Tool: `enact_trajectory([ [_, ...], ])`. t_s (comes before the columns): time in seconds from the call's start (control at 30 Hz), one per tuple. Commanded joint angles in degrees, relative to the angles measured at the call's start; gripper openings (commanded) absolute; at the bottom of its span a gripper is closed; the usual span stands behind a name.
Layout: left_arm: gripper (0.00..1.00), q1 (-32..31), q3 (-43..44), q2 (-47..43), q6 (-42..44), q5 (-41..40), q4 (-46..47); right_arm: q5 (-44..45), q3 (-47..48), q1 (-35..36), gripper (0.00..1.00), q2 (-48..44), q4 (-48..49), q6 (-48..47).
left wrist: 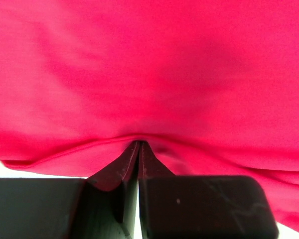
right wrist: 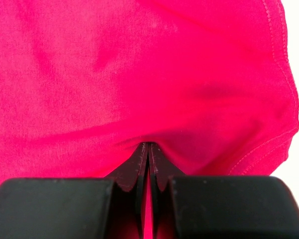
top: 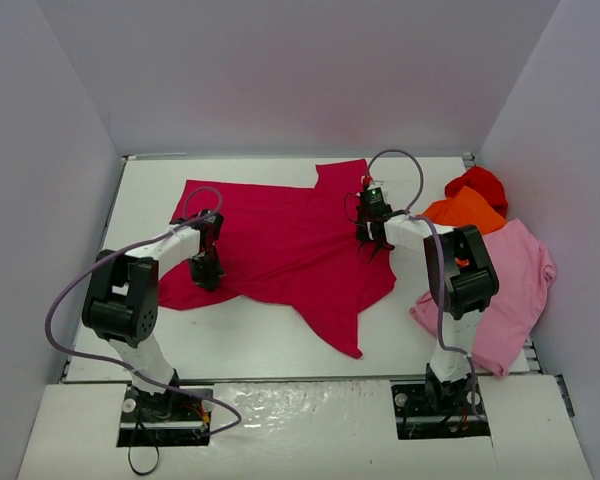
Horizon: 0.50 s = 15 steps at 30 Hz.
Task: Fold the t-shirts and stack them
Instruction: Flatten out the tshirt
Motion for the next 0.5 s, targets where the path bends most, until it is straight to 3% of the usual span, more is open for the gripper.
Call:
enact_trajectory([
  [0.0, 0.16, 0.61, -1.44, -8.67, -0.62, -4.63, 2.44, -0.57, -2.82, 0.41, 0.11, -8.04, 0.62, -0.52],
  [0.13, 0.62, 0.56, -3.16, -14.29, -2.39, -5.97, 5.81, -2.25, -3.80, 1.22, 0.41, -12.95, 0.49, 0.90],
  [0.23, 0.69, 0.56, -3.52, -17.51, -3.18, -6.06, 6.56, -2.31, -4.28, 3.02, 0.48, -16.33, -0.81, 1.91],
  [0.47, 0.70, 0.47, -1.33, -18.05, -2.32, -3.91, 7.98, 1.54, -13.04, 16.50, 0.48, -26.25, -8.24, 9.42],
])
